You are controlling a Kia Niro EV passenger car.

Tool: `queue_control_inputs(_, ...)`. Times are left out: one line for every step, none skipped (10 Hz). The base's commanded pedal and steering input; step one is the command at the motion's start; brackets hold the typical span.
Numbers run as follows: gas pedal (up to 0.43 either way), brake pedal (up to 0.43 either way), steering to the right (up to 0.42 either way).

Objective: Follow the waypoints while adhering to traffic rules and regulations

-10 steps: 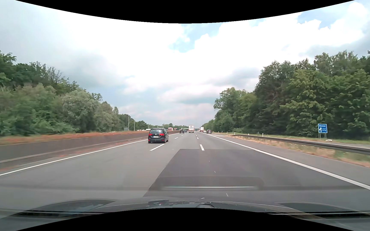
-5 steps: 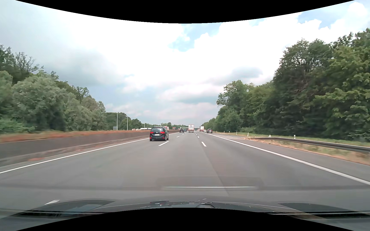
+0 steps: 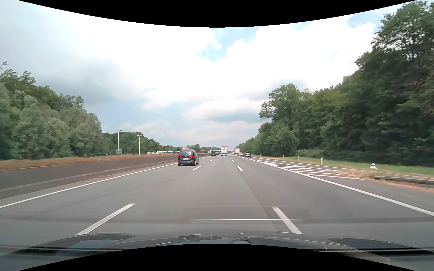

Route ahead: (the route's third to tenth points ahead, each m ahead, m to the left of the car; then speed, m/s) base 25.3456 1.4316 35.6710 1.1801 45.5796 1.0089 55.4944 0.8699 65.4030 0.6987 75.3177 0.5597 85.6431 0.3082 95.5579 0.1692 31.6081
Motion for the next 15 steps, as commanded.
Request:
queue_control_inputs(0.118,0.000,0.000)
queue_control_inputs(0.150,0.000,0.000)
queue_control_inputs(0.150,0.000,0.000)
queue_control_inputs(0.157,0.000,0.000)
queue_control_inputs(0.157,0.000,0.000)
queue_control_inputs(0.157,0.000,-0.001)
queue_control_inputs(0.157,0.000,-0.004)
queue_control_inputs(0.157,0.000,-0.005)
queue_control_inputs(0.157,0.000,-0.005)
queue_control_inputs(0.157,0.000,-0.004)
queue_control_inputs(0.157,0.000,-0.004)
queue_control_inputs(0.157,0.000,-0.004)
queue_control_inputs(0.157,0.000,-0.004)
queue_control_inputs(0.157,0.000,-0.004)
queue_control_inputs(0.157,0.000,-0.004)
